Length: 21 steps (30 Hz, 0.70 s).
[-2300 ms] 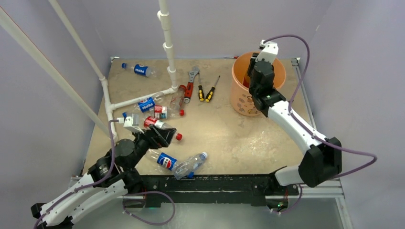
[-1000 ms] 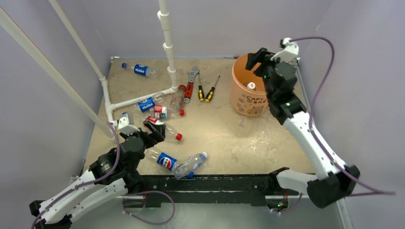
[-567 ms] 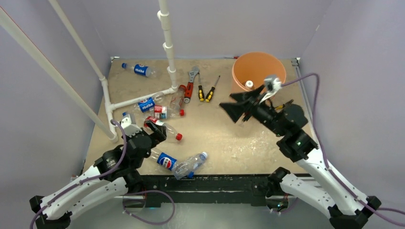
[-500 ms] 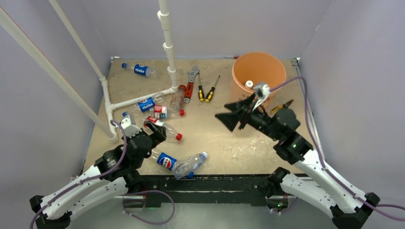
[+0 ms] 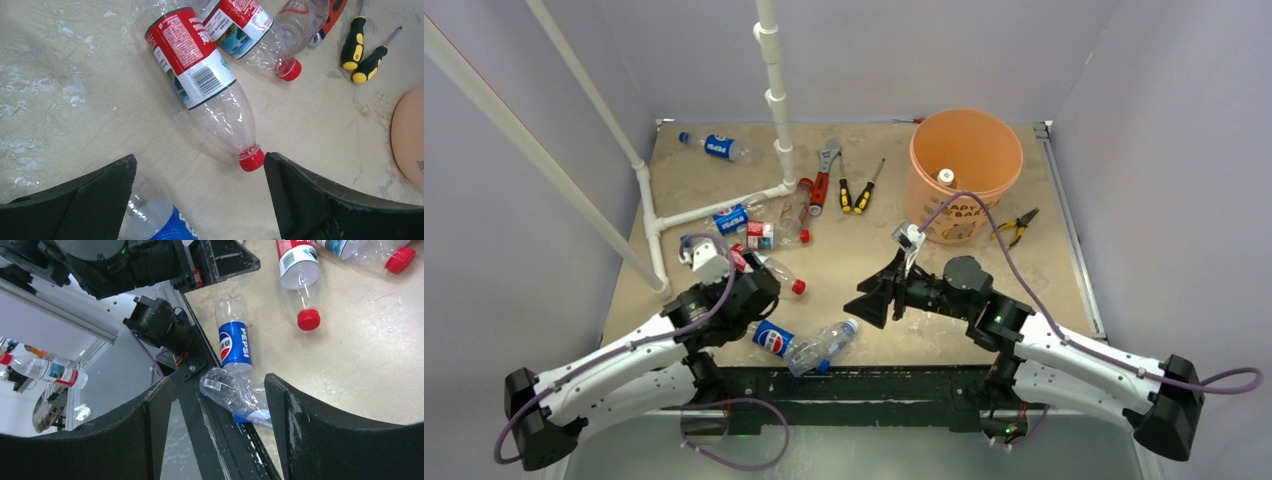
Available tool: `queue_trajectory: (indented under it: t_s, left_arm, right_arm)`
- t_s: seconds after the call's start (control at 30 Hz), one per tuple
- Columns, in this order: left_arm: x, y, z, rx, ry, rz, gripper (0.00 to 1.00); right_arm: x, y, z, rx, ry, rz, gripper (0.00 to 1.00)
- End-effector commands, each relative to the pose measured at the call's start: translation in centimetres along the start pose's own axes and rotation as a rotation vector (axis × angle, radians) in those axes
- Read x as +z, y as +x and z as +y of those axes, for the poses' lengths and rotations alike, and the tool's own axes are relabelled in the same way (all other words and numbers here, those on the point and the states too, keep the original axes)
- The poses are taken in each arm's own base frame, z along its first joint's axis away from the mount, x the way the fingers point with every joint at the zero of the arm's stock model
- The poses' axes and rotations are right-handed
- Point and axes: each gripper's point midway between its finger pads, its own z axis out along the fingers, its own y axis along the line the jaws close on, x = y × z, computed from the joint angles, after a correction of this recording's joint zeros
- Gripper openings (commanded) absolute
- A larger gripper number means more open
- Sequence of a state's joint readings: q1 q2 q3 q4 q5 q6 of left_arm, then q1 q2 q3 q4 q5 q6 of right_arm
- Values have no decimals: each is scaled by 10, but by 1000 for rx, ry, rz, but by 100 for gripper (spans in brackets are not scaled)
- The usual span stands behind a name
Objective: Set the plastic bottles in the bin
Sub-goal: Pick up the plastic bottle at the center of the board.
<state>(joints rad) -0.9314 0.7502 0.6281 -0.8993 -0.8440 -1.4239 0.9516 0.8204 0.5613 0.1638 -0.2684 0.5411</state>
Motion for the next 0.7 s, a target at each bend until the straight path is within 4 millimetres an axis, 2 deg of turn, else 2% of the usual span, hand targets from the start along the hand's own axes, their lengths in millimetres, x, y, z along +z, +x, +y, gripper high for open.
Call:
queue_trajectory:
  t_s: [0.0, 0.1, 0.2, 0.43, 0.67]
  left_arm:
    - [4, -28, -28, -113, -18, -82, 99]
    - [21, -36, -24, -169, -105, -63, 99]
    - [40, -35, -18, -205, -181, -3, 99]
    - [91, -19, -7, -272, -271, 134, 99]
    - [117, -13, 6, -316, -337, 166, 96]
  right_arm:
    - [6, -18, 12, -5, -27, -87, 70]
    - [4, -19, 15, -2, -29, -101, 70]
    - [0, -19, 17, 3, -31, -111, 70]
    - [-11, -23, 23, 3, -39, -133, 70]
    - [-16, -20, 24, 17, -45, -134, 70]
